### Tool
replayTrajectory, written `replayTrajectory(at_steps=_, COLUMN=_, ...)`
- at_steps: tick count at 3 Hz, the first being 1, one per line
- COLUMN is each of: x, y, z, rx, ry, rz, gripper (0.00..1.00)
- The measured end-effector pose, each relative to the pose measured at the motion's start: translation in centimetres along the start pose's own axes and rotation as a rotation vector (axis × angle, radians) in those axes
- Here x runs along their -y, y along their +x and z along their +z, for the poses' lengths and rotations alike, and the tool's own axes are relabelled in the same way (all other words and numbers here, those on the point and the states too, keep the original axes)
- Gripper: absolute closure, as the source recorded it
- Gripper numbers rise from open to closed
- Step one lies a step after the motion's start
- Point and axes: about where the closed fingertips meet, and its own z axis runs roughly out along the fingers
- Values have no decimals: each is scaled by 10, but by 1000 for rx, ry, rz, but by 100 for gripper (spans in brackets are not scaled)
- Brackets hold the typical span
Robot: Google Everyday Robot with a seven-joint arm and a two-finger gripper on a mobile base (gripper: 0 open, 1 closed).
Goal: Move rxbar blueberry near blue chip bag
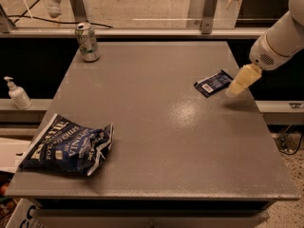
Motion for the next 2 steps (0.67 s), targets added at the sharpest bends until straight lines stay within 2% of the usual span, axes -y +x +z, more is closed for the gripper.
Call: replayTrajectory(at_steps=2, x=-13, y=-4, z=32, rx=15, ry=-69, rz=83, gripper=0)
